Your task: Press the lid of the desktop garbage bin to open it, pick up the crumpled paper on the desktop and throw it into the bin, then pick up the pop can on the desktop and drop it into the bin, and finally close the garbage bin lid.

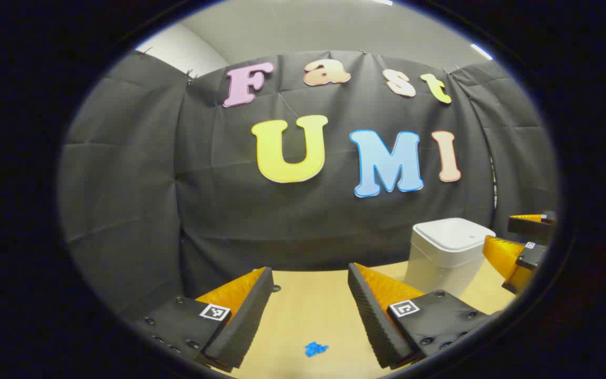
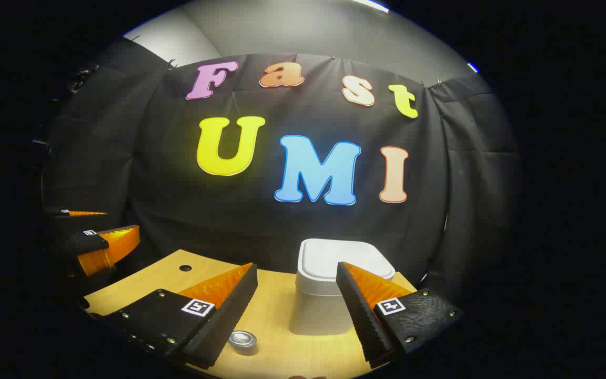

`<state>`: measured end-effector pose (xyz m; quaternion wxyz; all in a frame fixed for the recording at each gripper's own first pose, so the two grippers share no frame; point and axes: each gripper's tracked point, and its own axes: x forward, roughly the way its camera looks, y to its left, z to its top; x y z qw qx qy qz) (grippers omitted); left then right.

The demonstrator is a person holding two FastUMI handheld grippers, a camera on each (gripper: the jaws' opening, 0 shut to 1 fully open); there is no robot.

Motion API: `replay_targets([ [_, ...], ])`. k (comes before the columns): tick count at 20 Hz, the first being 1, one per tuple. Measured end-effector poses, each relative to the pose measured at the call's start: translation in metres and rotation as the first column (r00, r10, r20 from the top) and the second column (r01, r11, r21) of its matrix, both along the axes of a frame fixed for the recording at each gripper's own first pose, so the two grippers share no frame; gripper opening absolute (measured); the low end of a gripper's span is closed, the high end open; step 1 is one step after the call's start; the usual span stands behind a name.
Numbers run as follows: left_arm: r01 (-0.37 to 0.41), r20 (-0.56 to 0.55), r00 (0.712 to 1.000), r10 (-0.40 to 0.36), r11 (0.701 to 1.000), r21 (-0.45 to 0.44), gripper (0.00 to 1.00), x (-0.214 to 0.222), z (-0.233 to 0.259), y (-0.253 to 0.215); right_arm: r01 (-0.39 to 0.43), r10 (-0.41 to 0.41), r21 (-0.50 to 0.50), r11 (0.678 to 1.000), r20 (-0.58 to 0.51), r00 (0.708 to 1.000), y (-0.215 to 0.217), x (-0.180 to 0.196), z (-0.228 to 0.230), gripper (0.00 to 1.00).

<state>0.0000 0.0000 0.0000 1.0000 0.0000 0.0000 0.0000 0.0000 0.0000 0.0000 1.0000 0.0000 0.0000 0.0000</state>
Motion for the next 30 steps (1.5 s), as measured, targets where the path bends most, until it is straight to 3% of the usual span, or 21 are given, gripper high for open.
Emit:
replay_targets([
  [3, -0.008, 0.016, 1.000, 0.008, 1.000, 0.015, 1.00, 0.002, 0.003, -0.002, 0.024, -0.024, 0.028, 0.999, 0.015, 1.000, -0.007, 0.007, 0.003, 1.00],
  [5, -0.002, 0.011, 1.000, 0.002, 1.000, 0.006, 0.95, 0.002, 0.002, -0.005, 0.029, -0.029, 0.022, 0.999, 0.021, 0.999, -0.007, 0.007, 0.004, 0.97],
  [6, -0.001, 0.011, 1.000, 0.001, 1.000, 0.005, 0.85, 0.001, 0.002, -0.006, 0.021, -0.022, 0.022, 1.000, 0.023, 0.999, -0.005, 0.007, 0.004, 0.97],
  [9, 0.011, 0.000, 1.000, -0.011, 1.000, -0.003, 1.00, -0.002, -0.001, -0.013, 0.007, -0.007, 0.017, 1.000, 0.023, 1.000, -0.004, 0.006, 0.003, 0.96],
  [16, 0.012, -0.003, 1.000, -0.012, 1.000, 0.009, 0.97, -0.002, -0.004, -0.019, 0.006, -0.007, 0.035, 0.999, 0.021, 1.000, -0.009, 0.008, 0.000, 0.96],
  [17, 0.012, -0.004, 1.000, -0.012, 1.000, 0.011, 0.96, -0.002, -0.005, -0.021, 0.006, -0.006, 0.040, 0.999, 0.022, 1.000, -0.009, 0.009, 0.001, 1.00],
  [29, 0.021, -0.044, 0.999, -0.020, 1.000, 0.017, 0.95, 0.000, -0.019, -0.032, -0.004, 0.004, 0.072, 0.997, 0.005, 1.000, -0.011, 0.015, -0.008, 0.96],
  [30, 0.022, -0.047, 0.999, -0.021, 1.000, 0.016, 0.95, 0.003, -0.020, -0.033, -0.003, 0.003, 0.072, 0.997, 0.005, 1.000, -0.011, 0.017, -0.009, 1.00],
])
